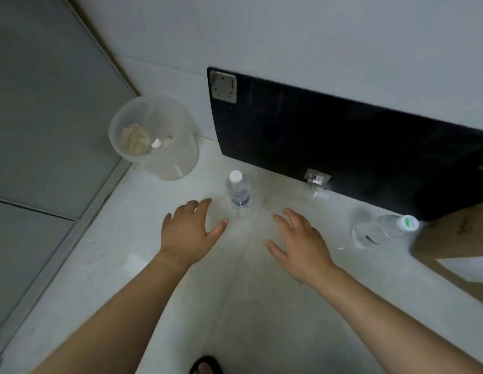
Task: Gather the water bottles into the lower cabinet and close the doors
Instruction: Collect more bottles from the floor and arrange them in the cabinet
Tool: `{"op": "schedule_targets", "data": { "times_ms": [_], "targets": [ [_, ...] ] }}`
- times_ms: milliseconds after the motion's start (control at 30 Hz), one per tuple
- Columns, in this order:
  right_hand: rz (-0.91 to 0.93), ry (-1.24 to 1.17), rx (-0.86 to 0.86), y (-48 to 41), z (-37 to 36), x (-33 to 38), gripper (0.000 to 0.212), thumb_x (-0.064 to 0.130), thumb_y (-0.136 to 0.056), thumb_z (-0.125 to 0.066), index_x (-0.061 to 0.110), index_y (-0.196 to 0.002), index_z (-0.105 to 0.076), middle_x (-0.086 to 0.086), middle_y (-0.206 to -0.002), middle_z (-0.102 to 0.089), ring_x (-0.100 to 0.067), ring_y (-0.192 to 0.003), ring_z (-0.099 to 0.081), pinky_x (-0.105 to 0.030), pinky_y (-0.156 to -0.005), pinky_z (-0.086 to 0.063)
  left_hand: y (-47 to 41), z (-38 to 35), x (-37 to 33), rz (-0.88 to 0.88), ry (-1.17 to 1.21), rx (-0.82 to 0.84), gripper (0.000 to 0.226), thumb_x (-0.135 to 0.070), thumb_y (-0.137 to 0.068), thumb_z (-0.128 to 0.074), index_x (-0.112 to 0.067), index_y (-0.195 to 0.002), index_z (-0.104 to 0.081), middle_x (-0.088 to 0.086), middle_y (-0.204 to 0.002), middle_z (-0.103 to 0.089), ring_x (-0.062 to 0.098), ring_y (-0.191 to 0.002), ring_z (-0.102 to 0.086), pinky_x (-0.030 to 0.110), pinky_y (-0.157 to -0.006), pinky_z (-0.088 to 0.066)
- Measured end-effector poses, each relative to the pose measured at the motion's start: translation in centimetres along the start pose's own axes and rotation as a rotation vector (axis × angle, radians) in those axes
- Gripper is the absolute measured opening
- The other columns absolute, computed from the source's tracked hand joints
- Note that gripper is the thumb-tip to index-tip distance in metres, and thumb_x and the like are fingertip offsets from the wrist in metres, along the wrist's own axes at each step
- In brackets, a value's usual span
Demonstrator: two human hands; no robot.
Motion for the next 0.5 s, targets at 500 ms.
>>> {"op": "schedule_targets", "data": {
  "times_ms": [500],
  "targets": [
    [-0.090, 0.005, 0.015, -10.0, -18.4, -9.4, 0.069, 0.059, -0.088, -0.021, 0.024, -0.147, -0.018, -0.005, -0.158, -0.005, -0.025, -0.145, -0.006, -0.041, -0.115, -0.012, -12.7, -13.3, -1.1, -0.185, 0.616, -0.212, 0.070, -0.052, -0.086, -0.047, -0.022, -0.144, -0.023, 0.000, -0.147, -0.037, 0.017, -0.129, -0.041, 0.027, -0.100, -0.036]
  ]
}}
Point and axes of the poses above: each hand's wrist, its own y-axis away from the middle knuckle, its own z-axis out of the back of the hand, x = y × z, the point moved 6 cm from there along -y, towards the middle knuckle
